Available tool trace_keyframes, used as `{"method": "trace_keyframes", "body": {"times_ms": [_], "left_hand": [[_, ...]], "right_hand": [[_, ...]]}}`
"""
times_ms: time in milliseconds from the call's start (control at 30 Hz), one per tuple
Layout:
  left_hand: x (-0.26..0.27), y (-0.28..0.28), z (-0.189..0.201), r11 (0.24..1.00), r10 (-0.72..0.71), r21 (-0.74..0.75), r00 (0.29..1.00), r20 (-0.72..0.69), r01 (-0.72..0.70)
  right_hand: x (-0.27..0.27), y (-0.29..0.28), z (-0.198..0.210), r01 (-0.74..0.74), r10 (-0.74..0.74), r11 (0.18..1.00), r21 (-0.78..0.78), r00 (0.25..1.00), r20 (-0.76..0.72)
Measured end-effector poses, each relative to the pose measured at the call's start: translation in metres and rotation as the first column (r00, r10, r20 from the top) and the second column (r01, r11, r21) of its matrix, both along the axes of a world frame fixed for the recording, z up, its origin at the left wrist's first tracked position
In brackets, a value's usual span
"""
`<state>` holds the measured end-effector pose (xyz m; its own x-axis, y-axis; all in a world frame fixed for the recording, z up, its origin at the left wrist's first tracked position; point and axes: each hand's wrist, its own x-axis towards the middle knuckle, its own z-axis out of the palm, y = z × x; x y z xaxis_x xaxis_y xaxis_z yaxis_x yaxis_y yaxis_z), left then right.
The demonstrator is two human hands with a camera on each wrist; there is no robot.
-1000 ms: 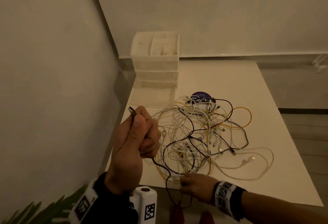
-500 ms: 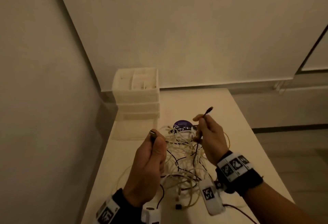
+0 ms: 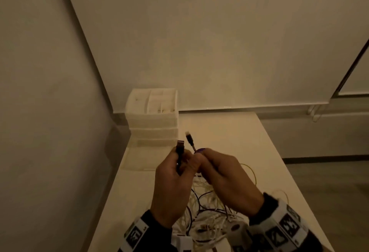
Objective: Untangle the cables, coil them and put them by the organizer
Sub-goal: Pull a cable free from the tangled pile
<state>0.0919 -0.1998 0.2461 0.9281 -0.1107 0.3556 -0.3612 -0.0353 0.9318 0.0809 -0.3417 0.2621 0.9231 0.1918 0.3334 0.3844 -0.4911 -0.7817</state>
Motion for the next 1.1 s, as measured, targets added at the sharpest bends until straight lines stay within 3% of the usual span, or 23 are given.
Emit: {"method": "trace_keyframes", "body": {"times_ms": [233,333,500,633,733,833,967,1033,1100], "left_hand": [[0.001,-0.020,-0.001,1.000,0.007,0.030,1.000,0.023,-0.008],[0.006,-0.021,0.004,0.997,0.063,0.030,0.996,0.062,-0.065],[0.016,-0.006,0.025,0.974,0.167,-0.159,0.985,0.033,-0.160],[0.012,0.011,0.043,0.956,0.147,-0.273,0.982,0.122,-0.109],[0.005,0.014,0.036,0.979,0.125,-0.175,0.985,0.121,-0.103],[-0.005,0.008,0.021,0.997,0.019,-0.071,0.996,0.089,-0.012],[-0.010,0.007,0.010,0.988,-0.085,0.136,0.996,0.033,0.080],[-0.008,0.009,0.011,0.980,-0.098,0.173,0.995,0.000,0.096],[-0.007,0.010,0.013,0.977,-0.103,0.187,0.995,-0.002,0.102]], "right_hand": [[-0.013,-0.005,-0.008,-0.004,0.004,0.999,0.034,1.000,0.006],[-0.017,-0.005,-0.022,-0.007,0.014,0.995,0.099,0.997,-0.073],[-0.015,-0.011,-0.085,-0.082,0.118,0.983,0.166,0.969,-0.219],[-0.008,-0.034,-0.145,-0.036,0.047,0.999,0.039,0.939,-0.340],[0.014,-0.055,-0.166,0.020,-0.051,0.996,-0.088,0.932,-0.358],[0.053,-0.075,-0.156,0.211,-0.232,0.972,-0.105,0.932,-0.277],[0.100,-0.093,-0.095,0.384,-0.362,0.920,0.076,0.910,-0.202],[0.105,-0.097,-0.055,0.373,-0.348,0.915,0.154,0.922,-0.169],[0.093,-0.093,-0.021,0.244,-0.228,0.960,0.138,0.966,-0.123]]}}
